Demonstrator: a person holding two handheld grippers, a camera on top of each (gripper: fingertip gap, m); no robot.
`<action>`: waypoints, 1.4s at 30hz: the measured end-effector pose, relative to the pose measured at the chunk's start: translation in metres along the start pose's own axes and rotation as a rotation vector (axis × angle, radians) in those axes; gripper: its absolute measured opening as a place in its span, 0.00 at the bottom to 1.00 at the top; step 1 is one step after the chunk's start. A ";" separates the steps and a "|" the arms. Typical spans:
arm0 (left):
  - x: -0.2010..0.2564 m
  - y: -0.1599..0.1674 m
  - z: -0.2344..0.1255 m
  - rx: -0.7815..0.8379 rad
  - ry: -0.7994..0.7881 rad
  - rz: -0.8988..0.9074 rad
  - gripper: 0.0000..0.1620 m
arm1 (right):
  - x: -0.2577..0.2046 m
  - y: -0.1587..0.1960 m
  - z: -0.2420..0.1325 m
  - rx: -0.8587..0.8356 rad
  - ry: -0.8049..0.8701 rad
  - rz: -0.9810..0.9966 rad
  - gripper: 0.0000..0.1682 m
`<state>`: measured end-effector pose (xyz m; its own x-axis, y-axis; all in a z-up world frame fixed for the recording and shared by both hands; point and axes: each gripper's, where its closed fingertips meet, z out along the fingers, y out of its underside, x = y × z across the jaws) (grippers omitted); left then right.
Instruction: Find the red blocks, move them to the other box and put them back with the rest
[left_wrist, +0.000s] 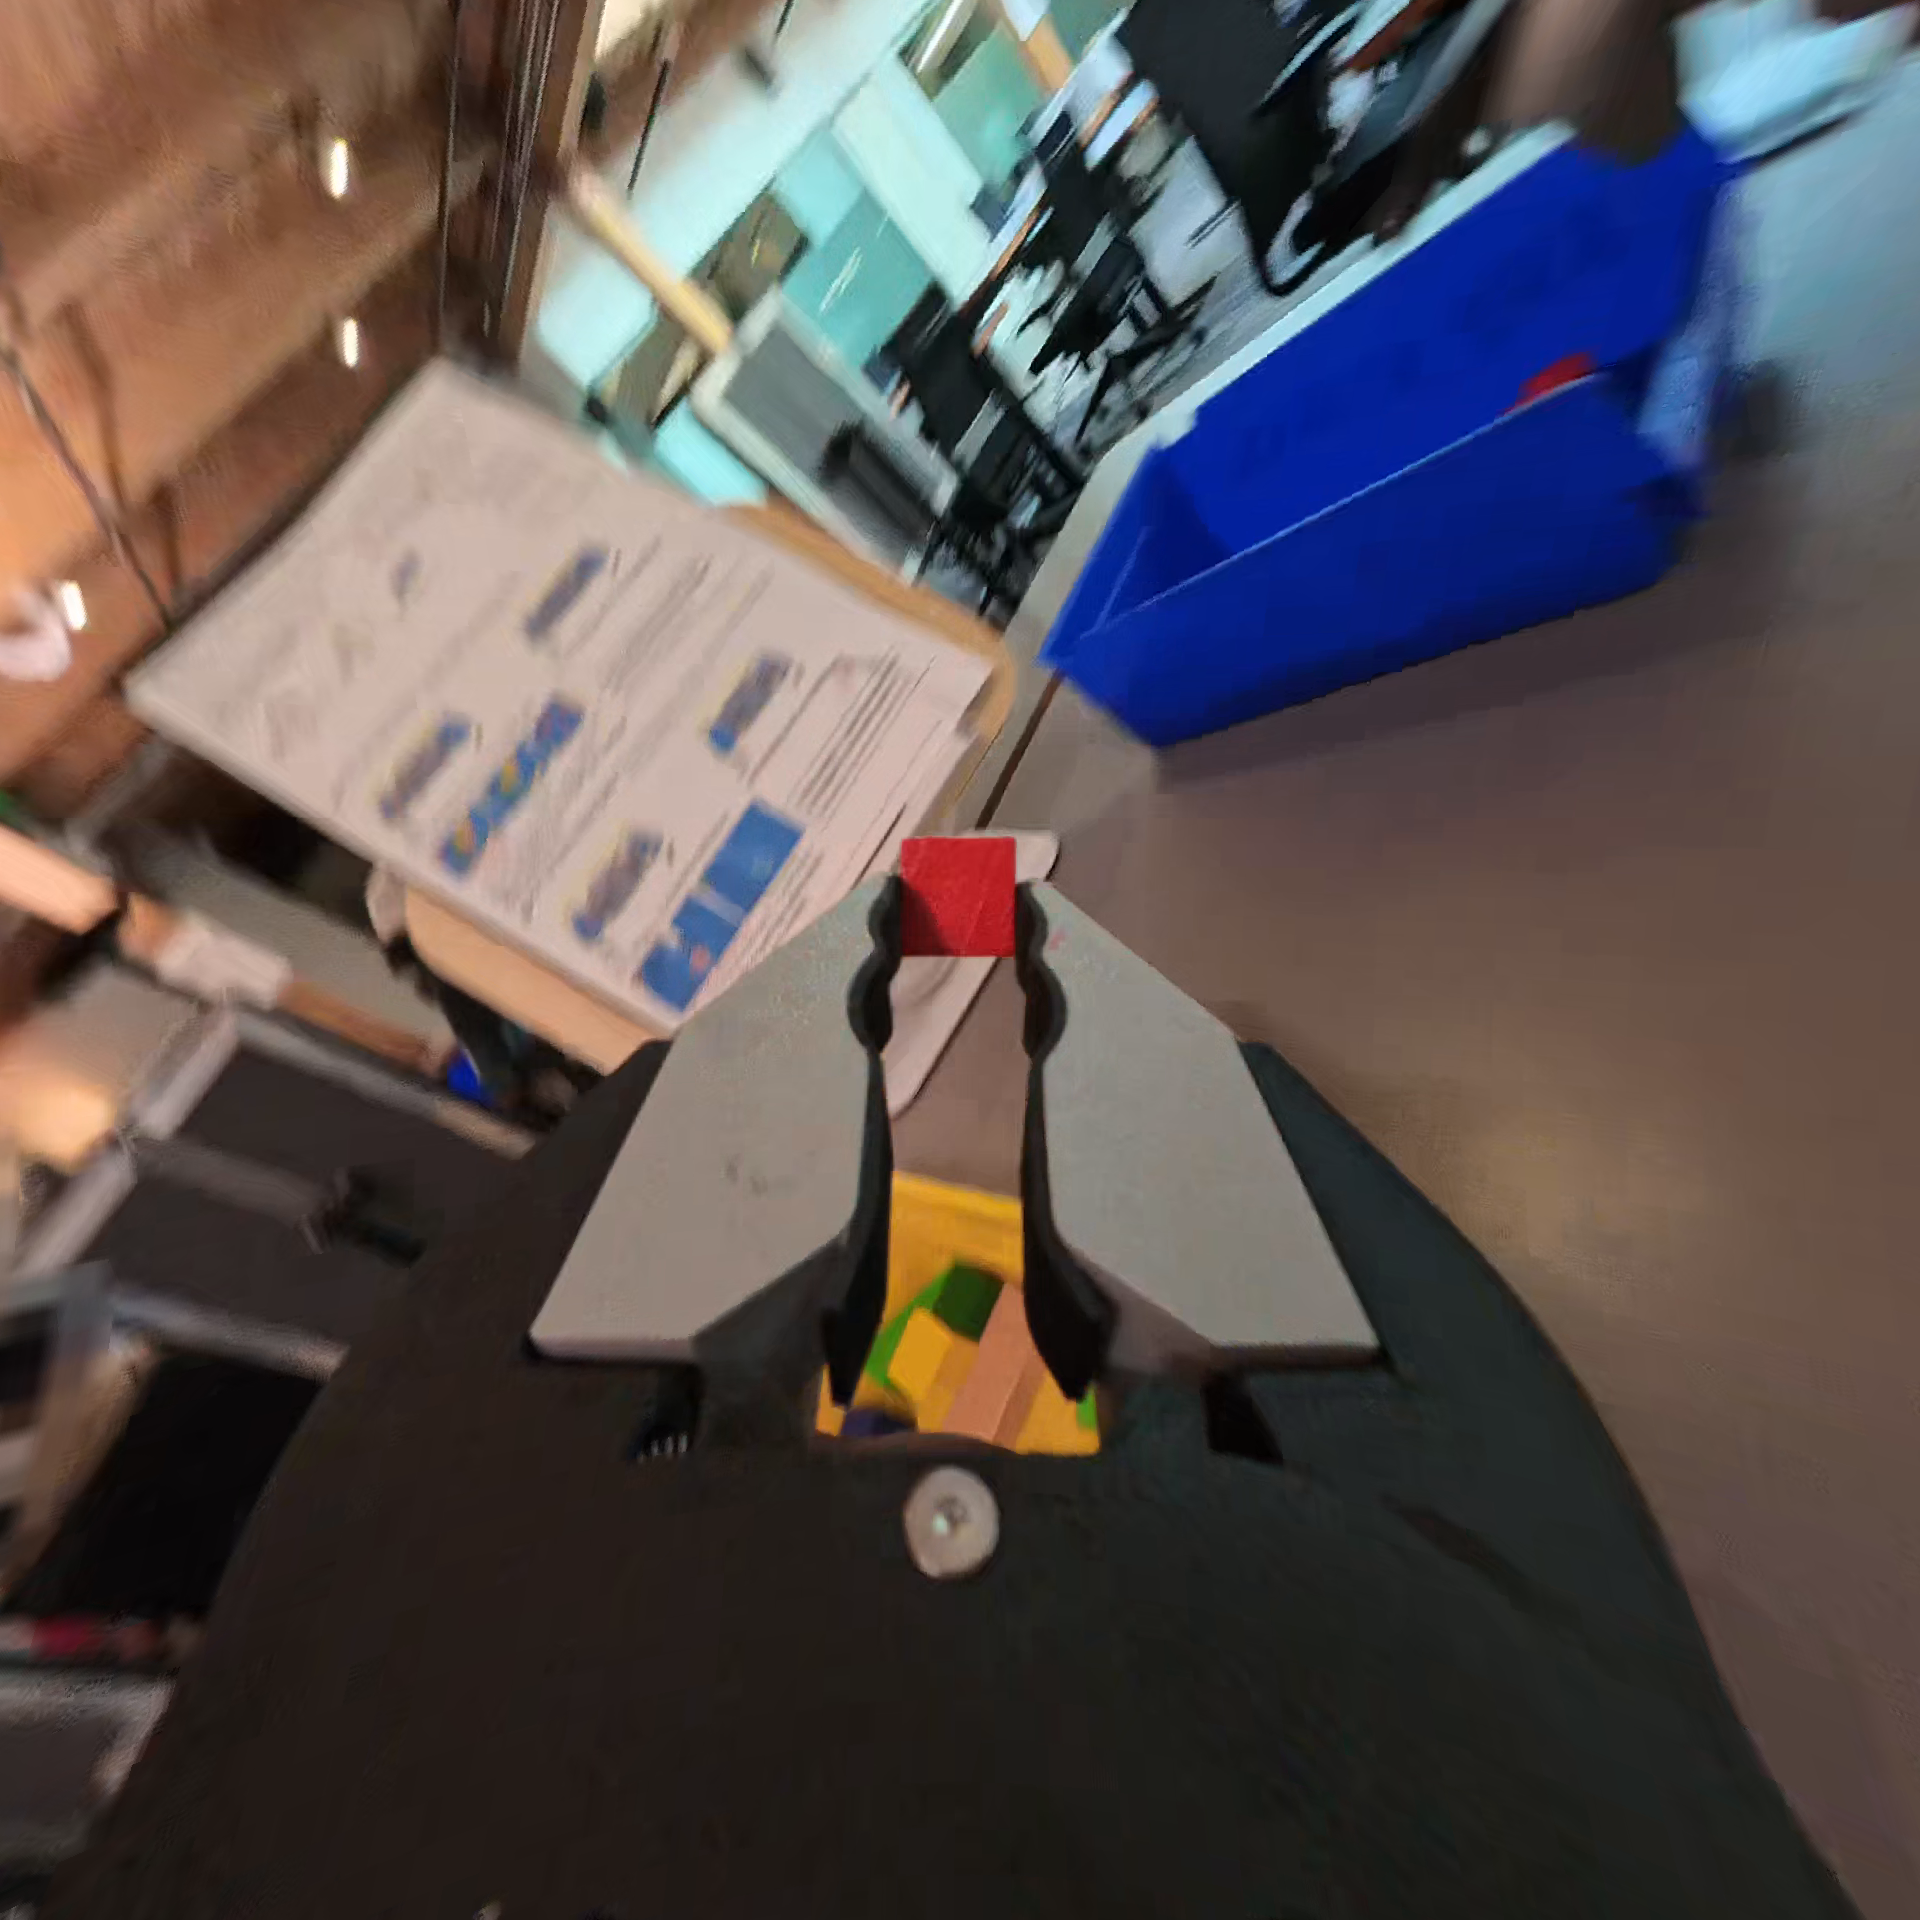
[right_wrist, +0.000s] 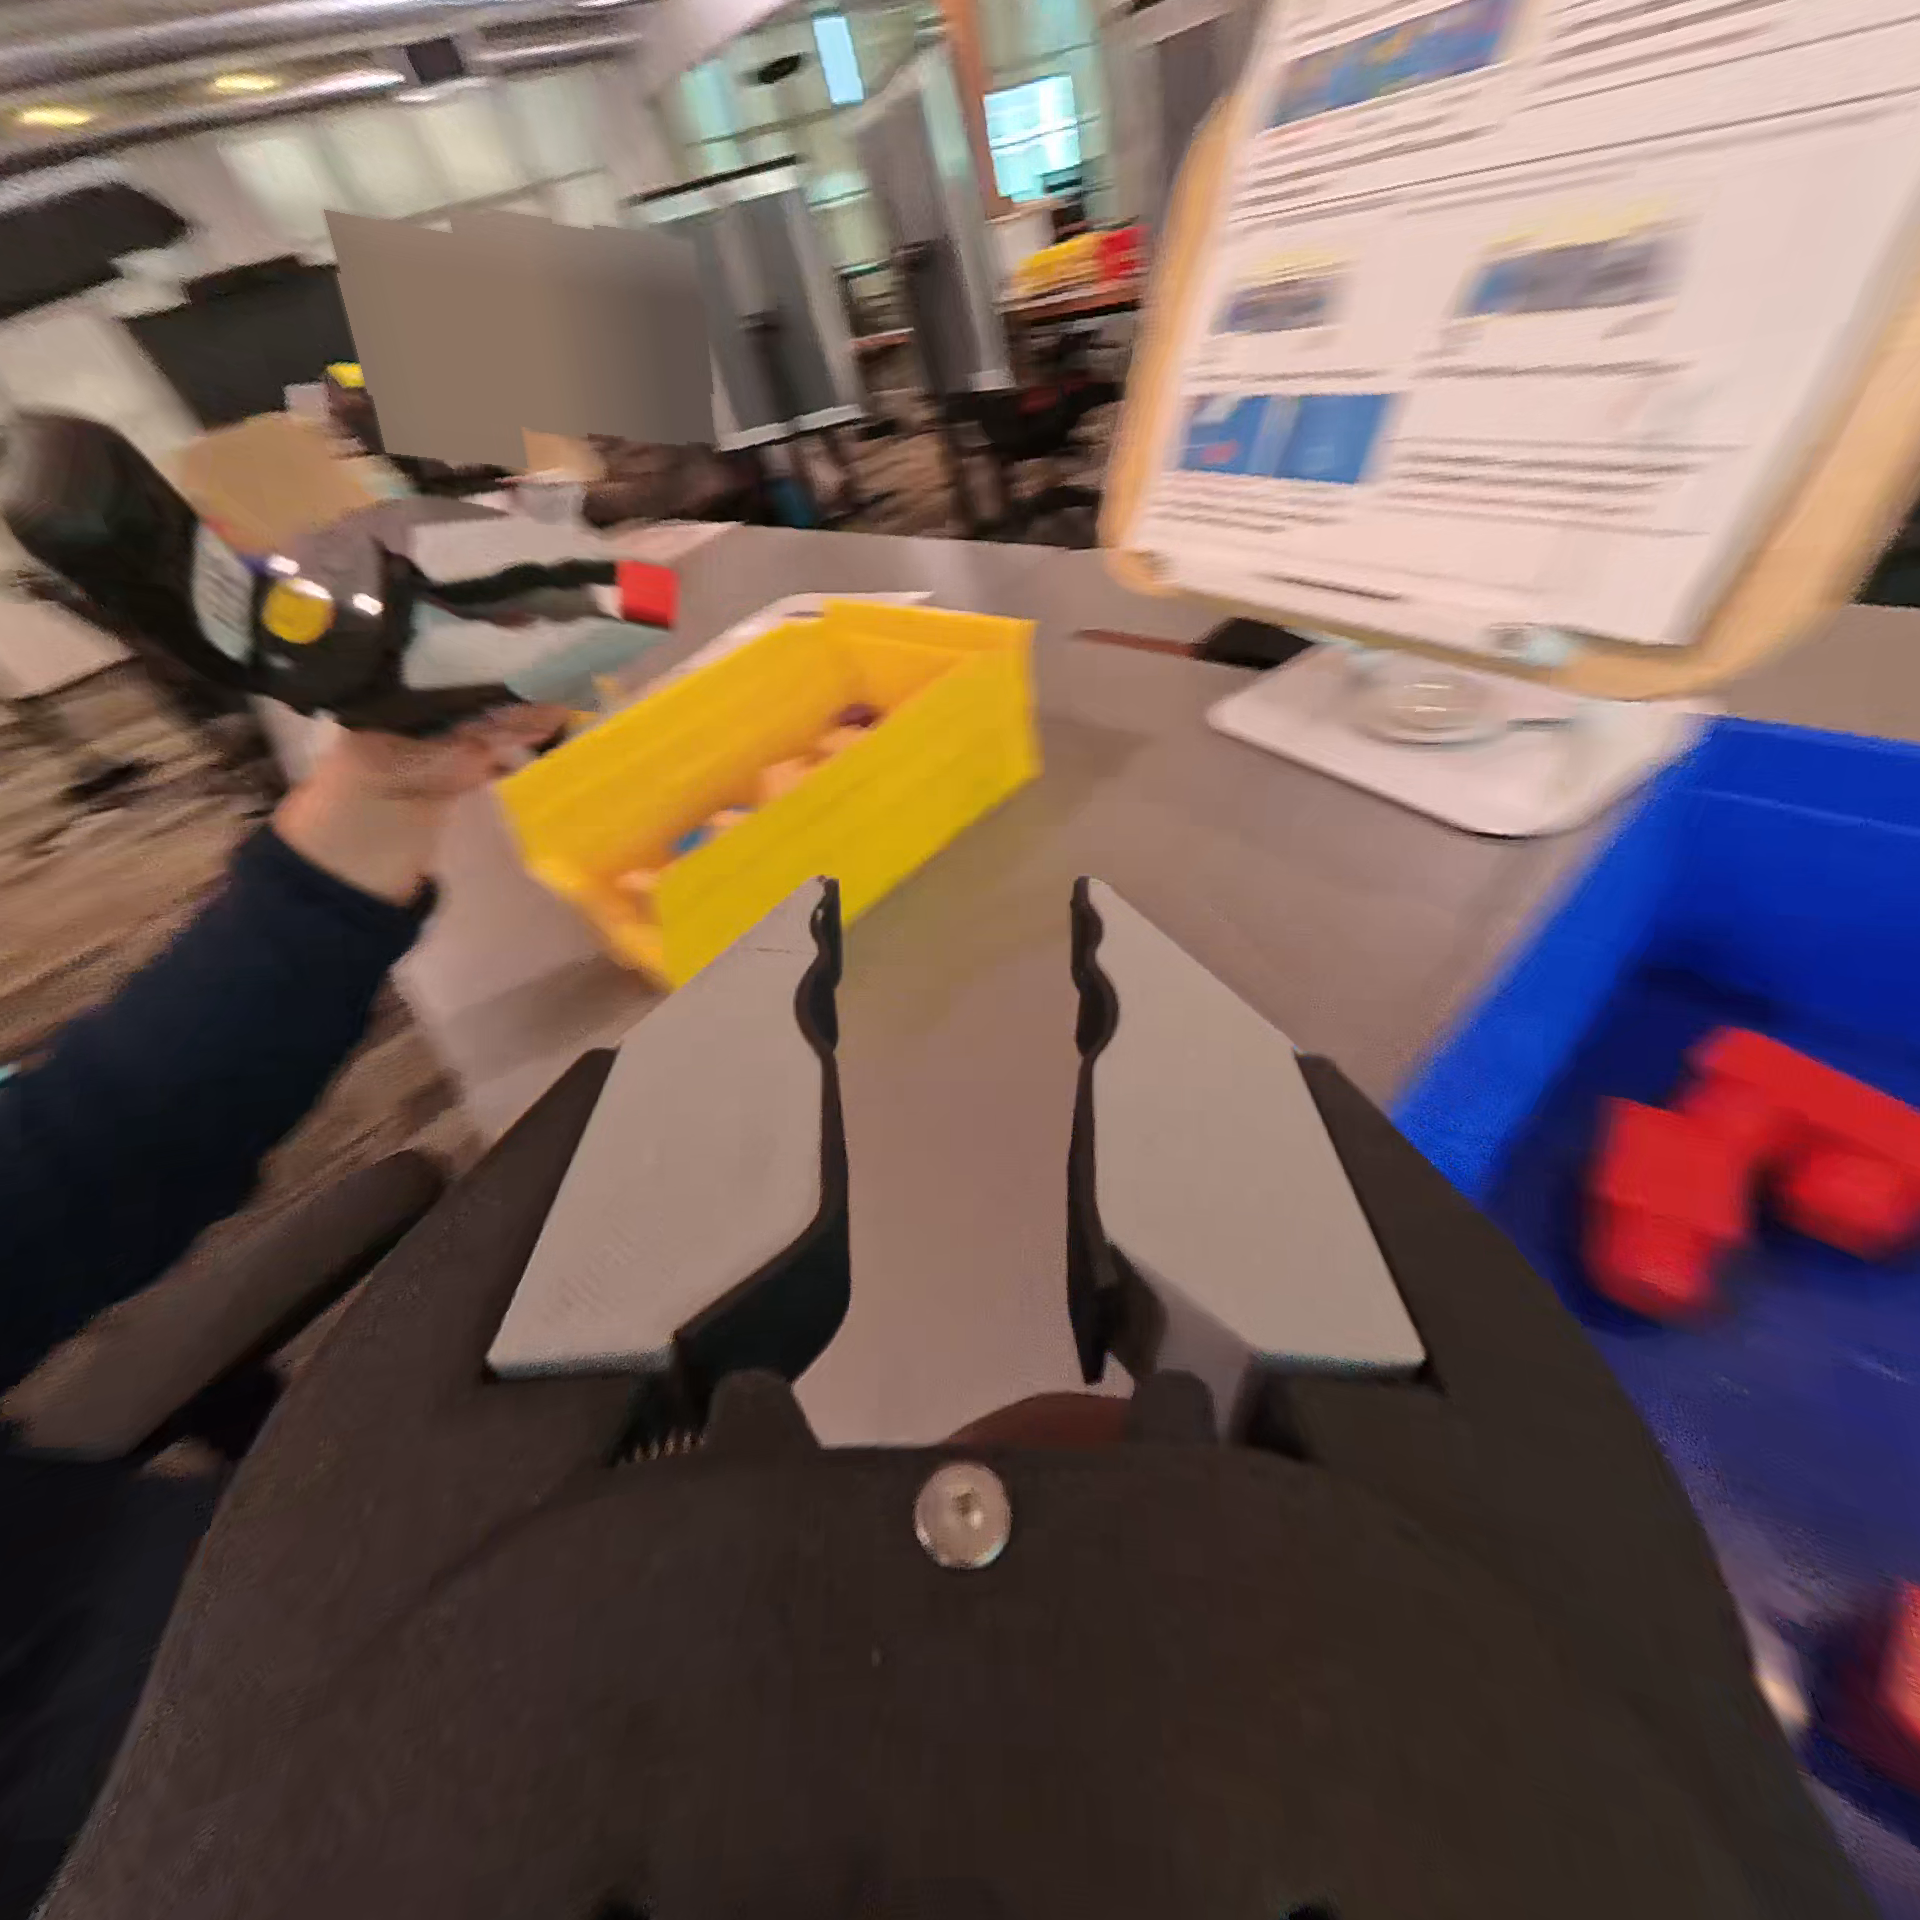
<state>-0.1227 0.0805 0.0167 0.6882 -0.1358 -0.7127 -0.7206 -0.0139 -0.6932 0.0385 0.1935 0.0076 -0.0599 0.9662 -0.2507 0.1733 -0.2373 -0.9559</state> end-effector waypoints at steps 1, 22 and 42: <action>0.026 -0.023 -0.007 0.065 0.031 0.098 0.12 | -0.022 0.002 0.007 -0.011 -0.086 0.002 0.25; 0.098 -0.083 -0.013 0.128 -0.133 0.320 0.12 | -0.124 0.026 0.044 -0.100 -0.223 -0.263 0.11; 0.083 0.126 0.011 -0.490 -0.173 -0.630 0.30 | 0.131 0.018 -0.054 -0.096 0.612 -0.102 0.28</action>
<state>-0.1561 0.0780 -0.1309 0.9510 0.1963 -0.2390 -0.1214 -0.4738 -0.8723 0.0864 0.3214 -0.0340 0.4877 0.8730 0.0017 0.2859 -0.1578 -0.9452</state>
